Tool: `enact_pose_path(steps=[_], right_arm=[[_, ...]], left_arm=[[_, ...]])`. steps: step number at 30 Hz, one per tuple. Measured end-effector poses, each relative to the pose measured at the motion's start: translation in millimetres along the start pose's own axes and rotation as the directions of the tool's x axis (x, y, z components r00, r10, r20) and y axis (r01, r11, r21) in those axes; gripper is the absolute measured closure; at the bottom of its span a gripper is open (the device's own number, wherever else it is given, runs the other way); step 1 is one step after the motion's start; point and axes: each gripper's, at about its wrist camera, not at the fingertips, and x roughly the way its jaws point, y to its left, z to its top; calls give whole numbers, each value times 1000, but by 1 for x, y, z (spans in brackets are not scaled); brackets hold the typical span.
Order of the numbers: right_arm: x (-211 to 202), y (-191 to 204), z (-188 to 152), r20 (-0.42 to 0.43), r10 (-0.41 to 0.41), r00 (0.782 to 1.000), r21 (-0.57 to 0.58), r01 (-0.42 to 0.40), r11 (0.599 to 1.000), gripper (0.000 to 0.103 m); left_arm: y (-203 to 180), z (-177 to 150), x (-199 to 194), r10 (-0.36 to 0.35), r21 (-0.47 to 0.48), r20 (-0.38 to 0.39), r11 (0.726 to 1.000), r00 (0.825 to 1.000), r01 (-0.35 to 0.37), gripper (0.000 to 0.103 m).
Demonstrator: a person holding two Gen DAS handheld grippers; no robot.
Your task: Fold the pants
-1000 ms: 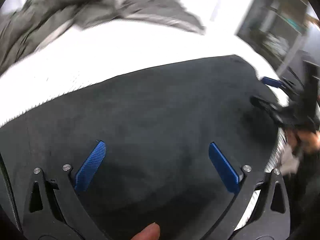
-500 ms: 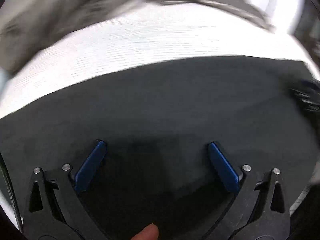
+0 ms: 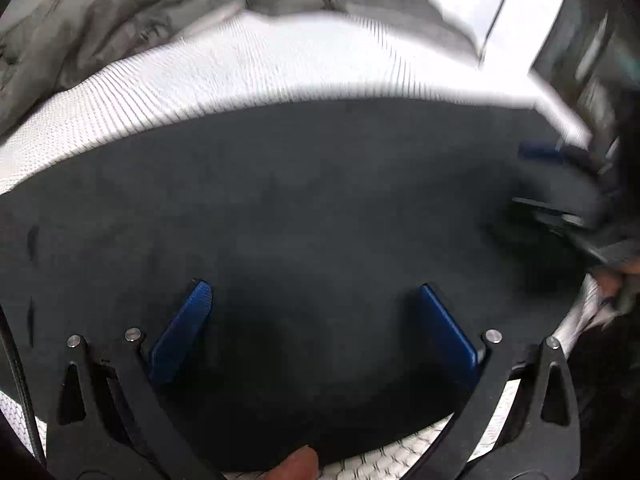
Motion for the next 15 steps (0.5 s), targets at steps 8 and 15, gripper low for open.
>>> enact_pose_path(steps=[8,15], right_arm=[[9,-3,-34,-126,-74,989,-109,61,992,1],[-11,-92,-60,-159,-149,976,71,162,984,0]], left_arm=[[56,-34,-33,87,-61,7,994,996,-87,1],[124,-69,-69,247,-253,10,938,969,-236,1]])
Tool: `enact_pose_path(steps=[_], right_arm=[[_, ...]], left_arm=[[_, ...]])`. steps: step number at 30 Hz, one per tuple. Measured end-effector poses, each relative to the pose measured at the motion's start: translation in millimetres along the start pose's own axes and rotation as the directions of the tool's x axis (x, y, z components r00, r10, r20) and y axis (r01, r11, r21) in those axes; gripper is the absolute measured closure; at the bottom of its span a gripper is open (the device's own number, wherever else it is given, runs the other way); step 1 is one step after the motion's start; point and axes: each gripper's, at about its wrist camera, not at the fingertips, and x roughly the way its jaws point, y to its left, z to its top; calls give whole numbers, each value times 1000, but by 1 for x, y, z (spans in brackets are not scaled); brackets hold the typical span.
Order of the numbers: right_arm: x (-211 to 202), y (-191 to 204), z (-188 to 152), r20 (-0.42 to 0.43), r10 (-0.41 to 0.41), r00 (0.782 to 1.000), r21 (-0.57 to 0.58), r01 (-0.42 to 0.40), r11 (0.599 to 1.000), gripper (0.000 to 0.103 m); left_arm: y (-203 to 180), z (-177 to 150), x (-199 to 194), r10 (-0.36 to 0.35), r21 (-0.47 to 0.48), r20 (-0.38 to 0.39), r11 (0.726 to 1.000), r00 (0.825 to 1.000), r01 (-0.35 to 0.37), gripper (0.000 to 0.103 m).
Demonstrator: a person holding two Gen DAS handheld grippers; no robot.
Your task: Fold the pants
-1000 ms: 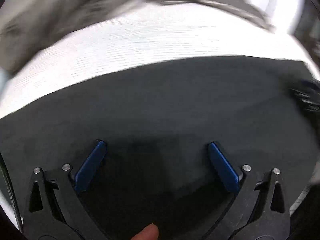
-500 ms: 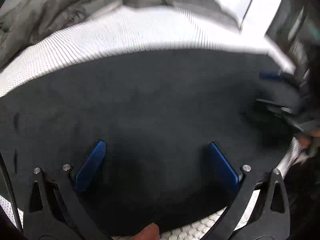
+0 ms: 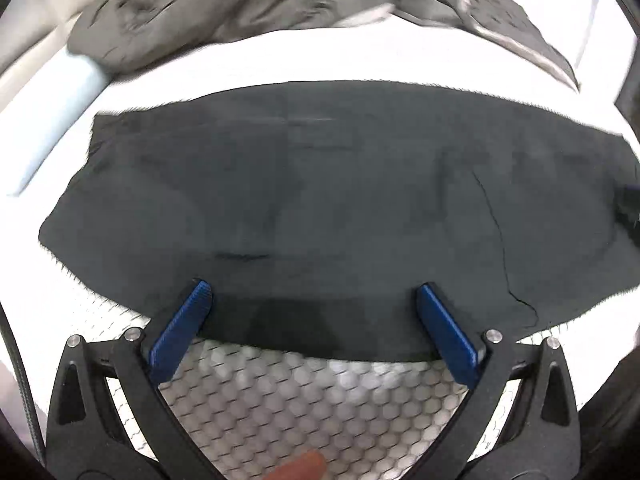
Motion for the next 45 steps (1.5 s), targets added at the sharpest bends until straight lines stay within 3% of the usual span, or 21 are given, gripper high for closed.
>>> enact_pose_path(steps=[3,6,8,10,14,16,19,20,22,25,26,27,28,29,30,32,36,38,40,42,45], right_arm=[[-11,18,2,45,-52,998,-66,55,996,0],[-24,47,8,112,0,994,-125,14,992,0],[-27,62,14,142,51,989,-140,-31,990,0],[-20,77,18,134,71,988,-176,-47,983,0],[2,95,13,65,31,997,-226,-16,974,1],[0,81,12,37,60,998,-193,-51,980,1],[-4,63,1,25,24,999,-175,-19,984,1],[-5,57,-2,22,32,999,-161,-28,987,1],[-7,59,-6,26,40,999,-150,-36,988,1],[-9,61,-7,37,22,999,-164,-16,986,0],[-11,62,-7,39,18,999,-165,-12,986,0],[-13,63,-9,40,18,999,-166,-11,986,0],[-14,65,-11,39,19,999,-165,-12,986,0],[-15,65,-12,38,21,999,-164,-15,986,0],[-11,65,-10,38,24,999,-163,-18,986,0],[-10,61,-8,37,27,999,-164,-20,986,0],[-6,55,-2,36,30,999,-163,-24,986,0],[-2,51,-1,36,30,999,-165,-24,986,0],[2,47,2,36,32,999,-165,-26,986,0],[1,49,2,39,28,999,-162,-22,987,0],[-5,53,2,66,27,997,-166,-16,986,0]], left_arm=[[-7,5,-10,-10,-2,29,1000,1000,10,1],[-25,18,-18,-103,33,69,994,992,101,5],[-43,33,-5,-105,69,58,993,993,101,21],[-54,47,19,-107,104,5,989,994,106,57],[-44,55,35,-111,100,17,989,994,108,75],[-19,50,30,-93,38,31,995,995,92,83],[19,47,34,-25,-10,32,1000,999,25,90],[25,44,31,-59,-28,30,998,998,60,91],[31,43,23,-111,-51,32,992,993,112,92],[42,48,8,-120,-49,90,991,989,125,89],[50,47,-2,-93,-73,131,992,987,103,83],[61,46,-6,-34,-110,156,993,987,51,65],[73,45,-4,25,-145,156,989,987,-2,56],[84,46,4,53,-175,130,984,990,-30,57],[93,46,12,45,-184,99,983,994,-26,58],[114,40,37,23,-188,37,982,999,-16,78],[149,37,34,60,-266,75,963,995,-38,102],[154,40,31,50,-301,71,953,996,-27,102],[137,44,25,88,-253,65,965,994,-69,98],[114,50,19,67,-184,83,982,994,-51,91],[83,66,24,3,-105,102,994,995,8,67]])
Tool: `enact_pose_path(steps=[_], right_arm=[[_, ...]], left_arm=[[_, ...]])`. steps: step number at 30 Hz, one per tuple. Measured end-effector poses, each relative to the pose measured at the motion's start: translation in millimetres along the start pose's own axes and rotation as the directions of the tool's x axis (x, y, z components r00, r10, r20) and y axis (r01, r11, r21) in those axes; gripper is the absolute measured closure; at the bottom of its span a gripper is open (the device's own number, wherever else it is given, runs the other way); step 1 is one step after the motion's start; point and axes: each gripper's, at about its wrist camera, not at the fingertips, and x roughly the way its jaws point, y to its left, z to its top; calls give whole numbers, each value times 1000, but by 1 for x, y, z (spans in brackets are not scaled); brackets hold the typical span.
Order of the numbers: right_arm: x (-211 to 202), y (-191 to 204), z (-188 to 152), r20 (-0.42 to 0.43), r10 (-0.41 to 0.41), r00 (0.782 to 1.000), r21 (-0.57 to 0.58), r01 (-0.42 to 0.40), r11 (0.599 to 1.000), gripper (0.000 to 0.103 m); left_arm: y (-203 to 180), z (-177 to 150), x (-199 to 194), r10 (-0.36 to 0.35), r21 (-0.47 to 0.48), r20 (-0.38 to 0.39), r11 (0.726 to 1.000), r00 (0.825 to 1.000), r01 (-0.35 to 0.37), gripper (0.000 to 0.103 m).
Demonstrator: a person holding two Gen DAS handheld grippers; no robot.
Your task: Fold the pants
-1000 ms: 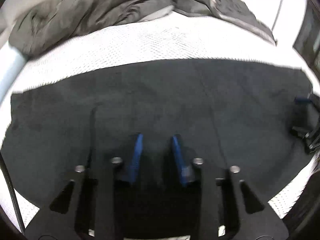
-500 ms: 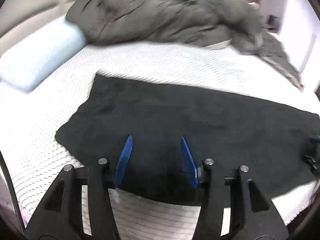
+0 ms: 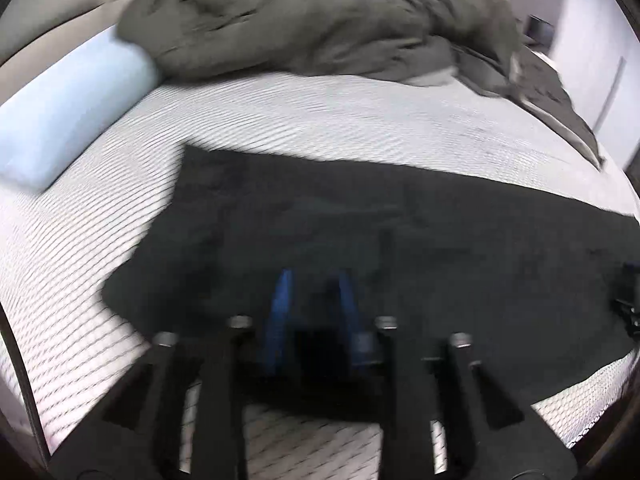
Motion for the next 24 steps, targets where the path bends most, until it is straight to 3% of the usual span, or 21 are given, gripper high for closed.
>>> enact_pose_path(steps=[2,6,8,9,12,14,16,18,21,22,24], right_arm=[[-5,4,2,26,21,999,-10,-21,1000,0],[0,3,3,10,-6,1000,-4,6,1000,0],[2,-2,1,3,4,1000,16,-4,1000,0],[1,-5,0,2,3,1000,25,-3,1000,0],[-4,-13,-4,15,-15,1000,45,15,999,0],[-9,-20,-5,31,-24,999,76,21,997,0],[-13,-29,-4,56,-31,998,128,24,991,0],[-13,-37,-1,68,-54,996,179,41,983,0],[-9,-53,2,64,-96,993,261,76,962,0],[-6,-58,3,50,-106,993,272,89,958,0],[7,-70,0,-21,-150,989,264,150,953,0]], left_arm=[[-14,13,19,46,20,-13,999,999,-46,65],[1,28,54,122,-16,-63,992,991,-123,65],[19,31,52,107,-80,-67,990,992,-112,69],[24,32,50,113,-97,-68,988,991,-119,77],[16,35,37,143,-113,-86,982,986,-152,77],[4,40,30,117,-94,-73,988,991,-123,73],[-17,44,24,38,-49,-45,998,998,-41,51],[-41,55,35,29,16,-37,999,999,-28,39],[-51,58,66,93,53,-116,995,989,-87,38],[-44,60,82,70,15,-150,998,986,-69,35],[-30,62,86,45,-36,-128,998,991,-50,34]])
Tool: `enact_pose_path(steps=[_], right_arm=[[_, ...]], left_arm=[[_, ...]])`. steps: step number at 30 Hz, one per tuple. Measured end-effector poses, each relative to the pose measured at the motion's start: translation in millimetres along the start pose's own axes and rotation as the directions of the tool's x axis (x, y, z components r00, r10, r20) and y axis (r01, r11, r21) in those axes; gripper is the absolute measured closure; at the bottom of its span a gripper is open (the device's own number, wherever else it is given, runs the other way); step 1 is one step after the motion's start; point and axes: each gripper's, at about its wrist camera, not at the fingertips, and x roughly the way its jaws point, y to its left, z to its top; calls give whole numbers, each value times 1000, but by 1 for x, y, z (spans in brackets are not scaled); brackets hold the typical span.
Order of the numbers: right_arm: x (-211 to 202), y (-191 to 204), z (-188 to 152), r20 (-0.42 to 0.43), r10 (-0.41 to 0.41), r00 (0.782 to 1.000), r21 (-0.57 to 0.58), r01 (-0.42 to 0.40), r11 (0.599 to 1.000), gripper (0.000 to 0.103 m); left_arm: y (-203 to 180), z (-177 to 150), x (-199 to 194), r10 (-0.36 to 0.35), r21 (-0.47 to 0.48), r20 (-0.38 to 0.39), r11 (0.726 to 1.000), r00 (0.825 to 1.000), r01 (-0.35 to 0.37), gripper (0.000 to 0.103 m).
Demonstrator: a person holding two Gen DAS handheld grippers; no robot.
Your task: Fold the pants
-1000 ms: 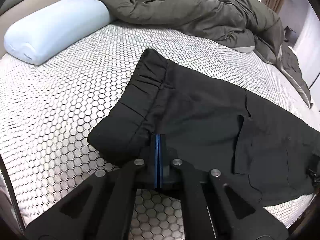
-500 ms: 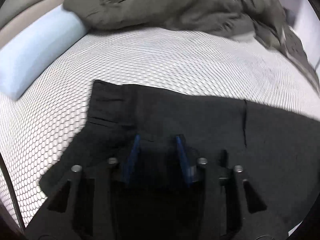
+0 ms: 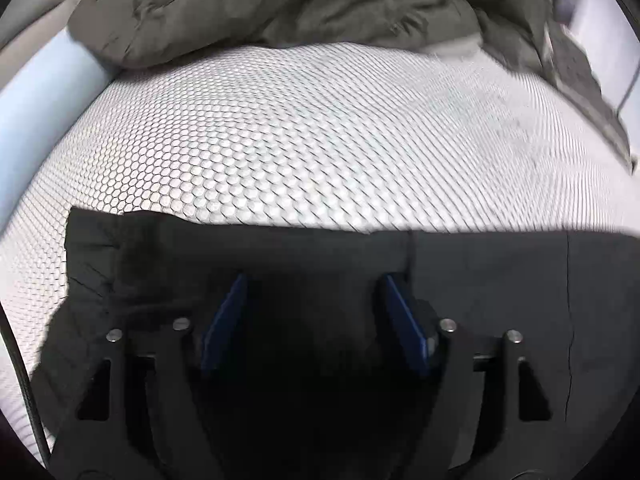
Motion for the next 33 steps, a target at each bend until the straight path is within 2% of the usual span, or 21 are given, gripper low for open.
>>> enact_pose_path(steps=[1,2,4,6,8,11,13,15,16,18,19,20,22,24,26,27,28,29,31,33], right_arm=[[6,-5,-2,-20,-36,999,-14,36,999,0],[7,-10,-3,-20,-59,998,-17,59,998,0],[-1,-30,-8,-10,-76,997,32,76,997,0],[-14,-50,-14,10,-114,993,88,113,990,0],[-29,-71,-23,26,-100,995,161,94,982,0],[-53,-86,-38,61,-65,996,206,51,977,0],[-70,-81,-56,88,-18,996,185,2,983,0],[-80,-67,-70,105,34,994,142,-49,989,0],[-85,-56,-79,118,59,991,103,-71,992,0],[-91,-36,-96,142,86,986,17,-90,996,0],[-89,-30,-102,126,83,989,-13,-82,997,0],[-86,-31,-106,109,62,992,-26,-60,998,0],[-76,-35,-120,52,-4,999,-30,6,1000,0],[-78,-57,-136,61,-13,998,32,11,999,1],[-91,-94,-157,89,-35,995,158,21,987,1],[-96,-108,-164,91,-57,994,211,37,977,1],[-102,-123,-172,90,-79,993,279,51,959,1],[-109,-135,-179,95,-63,993,336,28,942,1],[-123,-152,-198,159,69,985,437,-133,890,1],[-122,-164,-207,209,183,961,479,-264,837,1]], left_arm=[[7,1,-1,12,-26,5,1000,1000,-12,34],[13,2,-3,53,-58,14,997,998,-52,34],[22,6,-4,123,-96,20,988,992,-121,34],[23,3,-14,149,-117,15,982,989,-146,34],[11,-5,-36,171,-126,36,978,985,-165,34],[-12,-30,-80,83,-100,105,992,991,-72,32],[-39,-45,-104,19,-57,153,998,988,-11,19],[-81,-65,-131,-65,22,200,998,978,61,13],[-94,-68,-139,-98,51,204,995,974,90,3],[-132,-82,-149,-186,114,220,980,958,164,1],[-155,-92,-153,-230,151,213,968,950,201,1],[-182,-104,-154,-279,210,189,948,942,239,1],[-225,-125,-150,-334,293,144,914,932,282,1],[-263,-148,-141,-372,351,91,880,924,320,1],[-293,-168,-122,-393,400,24,846,919,352,1],[-307,-180,-112,-386,439,-11,827,923,351,1],[-320,-190,-109,-373,459,-22,821,928,341,1],[-331,-202,-105,-343,483,-15,820,939,307,0],[-339,-212,-106,-336,492,5,821,942,290,0],[-337,-207,-110,-369,469,-9,820,929,330,1]])
